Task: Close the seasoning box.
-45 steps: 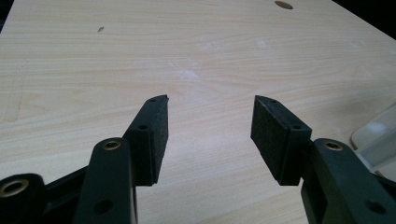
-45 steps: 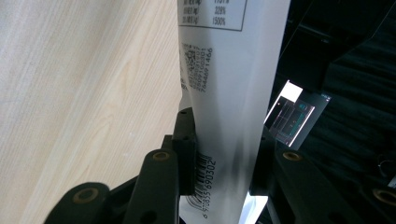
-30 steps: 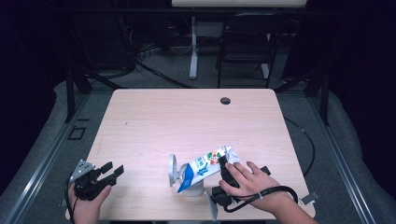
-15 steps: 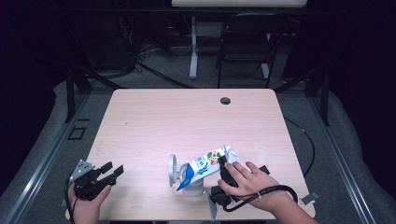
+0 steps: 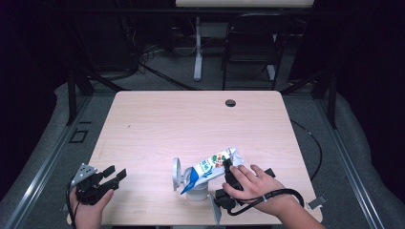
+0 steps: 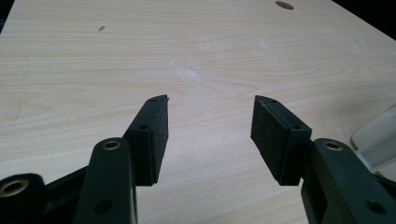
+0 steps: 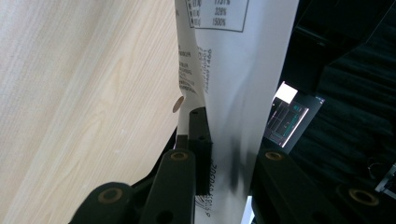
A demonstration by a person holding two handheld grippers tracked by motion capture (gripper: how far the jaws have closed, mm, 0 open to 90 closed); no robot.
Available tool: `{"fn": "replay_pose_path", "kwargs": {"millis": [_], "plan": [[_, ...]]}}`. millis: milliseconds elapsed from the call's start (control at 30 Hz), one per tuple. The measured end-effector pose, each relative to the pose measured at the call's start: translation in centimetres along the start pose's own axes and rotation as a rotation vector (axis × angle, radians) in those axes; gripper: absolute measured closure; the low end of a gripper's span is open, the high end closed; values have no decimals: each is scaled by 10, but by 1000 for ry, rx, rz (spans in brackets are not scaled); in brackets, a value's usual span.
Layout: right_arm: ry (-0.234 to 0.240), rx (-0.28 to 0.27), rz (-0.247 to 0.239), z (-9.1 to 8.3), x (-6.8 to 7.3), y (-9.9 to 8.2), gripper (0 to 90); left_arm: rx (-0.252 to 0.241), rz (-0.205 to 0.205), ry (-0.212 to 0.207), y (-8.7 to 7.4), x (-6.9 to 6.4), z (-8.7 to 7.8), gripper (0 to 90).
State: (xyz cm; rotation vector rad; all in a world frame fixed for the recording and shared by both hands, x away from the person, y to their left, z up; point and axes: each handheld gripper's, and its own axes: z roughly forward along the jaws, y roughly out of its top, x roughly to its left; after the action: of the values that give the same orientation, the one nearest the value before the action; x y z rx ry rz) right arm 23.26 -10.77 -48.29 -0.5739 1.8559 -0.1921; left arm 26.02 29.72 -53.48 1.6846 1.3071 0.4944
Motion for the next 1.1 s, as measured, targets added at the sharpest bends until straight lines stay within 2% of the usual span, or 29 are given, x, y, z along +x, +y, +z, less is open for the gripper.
{"fn": "replay_pose_path", "kwargs": {"millis": [233,300,333,1100], "plan": [[-9,-3,-7,0,0,0,836,-1,-3,3,-1,1,0,470],[4,2,-5,0,0,1,841,-1,-3,3,-1,1,1,470],[-8,5,-15,-1,0,1,844,3,-2,2,-1,1,0,470],[-25,-6,2,-7,3,0,884,8,1,4,-1,2,1,470]]}}
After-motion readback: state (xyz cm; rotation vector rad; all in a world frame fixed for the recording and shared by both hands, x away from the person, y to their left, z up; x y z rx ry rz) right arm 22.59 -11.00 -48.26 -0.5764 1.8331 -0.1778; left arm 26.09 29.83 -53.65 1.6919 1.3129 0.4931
